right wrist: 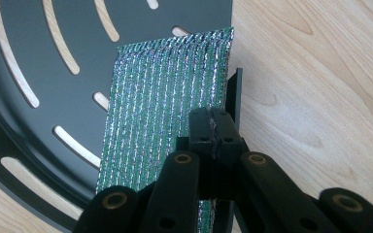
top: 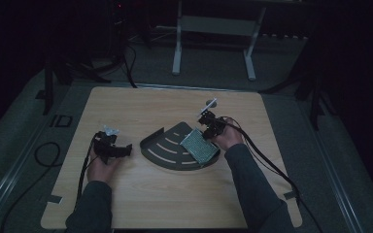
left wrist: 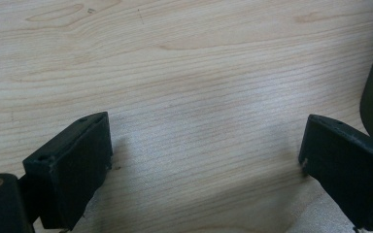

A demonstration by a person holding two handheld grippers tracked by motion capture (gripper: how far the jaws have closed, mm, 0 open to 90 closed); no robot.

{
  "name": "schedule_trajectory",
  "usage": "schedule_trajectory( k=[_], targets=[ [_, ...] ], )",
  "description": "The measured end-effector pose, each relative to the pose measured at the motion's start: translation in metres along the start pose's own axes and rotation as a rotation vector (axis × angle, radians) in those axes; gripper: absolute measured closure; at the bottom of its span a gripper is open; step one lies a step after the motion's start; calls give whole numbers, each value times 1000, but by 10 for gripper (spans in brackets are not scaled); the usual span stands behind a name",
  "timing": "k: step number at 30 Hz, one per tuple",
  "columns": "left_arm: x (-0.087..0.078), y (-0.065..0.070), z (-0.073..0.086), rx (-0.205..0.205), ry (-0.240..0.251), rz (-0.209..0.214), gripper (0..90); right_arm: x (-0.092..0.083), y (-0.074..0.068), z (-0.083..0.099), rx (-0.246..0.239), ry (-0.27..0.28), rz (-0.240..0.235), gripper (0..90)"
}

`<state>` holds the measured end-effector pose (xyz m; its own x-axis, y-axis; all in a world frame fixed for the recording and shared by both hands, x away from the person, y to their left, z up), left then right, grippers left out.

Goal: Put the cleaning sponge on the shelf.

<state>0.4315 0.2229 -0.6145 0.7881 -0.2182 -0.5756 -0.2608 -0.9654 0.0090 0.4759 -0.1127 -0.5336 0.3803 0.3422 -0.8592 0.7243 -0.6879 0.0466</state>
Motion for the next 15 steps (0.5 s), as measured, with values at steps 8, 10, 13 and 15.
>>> schedule_trajectory(
  k=[8, 10, 13, 15],
  targets=[
    [0, 0, 0, 0, 0, 0, 56, 2, 0, 1, -3, -6, 6, 891],
    [0, 0, 0, 0, 0, 0, 55, 2, 1, 1, -2, -7, 7, 888],
    [0, 0, 0, 0, 0, 0, 55, 2, 1, 1, -2, -7, 11, 886],
    [0, 0, 0, 0, 0, 0, 55, 2, 1, 1, -2, -7, 12, 891]
  ],
)
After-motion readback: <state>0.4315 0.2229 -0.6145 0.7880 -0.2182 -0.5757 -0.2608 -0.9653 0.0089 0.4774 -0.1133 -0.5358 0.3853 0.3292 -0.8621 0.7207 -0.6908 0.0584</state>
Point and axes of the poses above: each handheld gripper's, and its own axes: x roughly forward along the jaws, z roughly out of its underside, y roughly to its right, the point moved 7 cm from there along x, roughly forward along the jaws, and after that the axes turned 11 degrees about y, right-handed, at the moved point
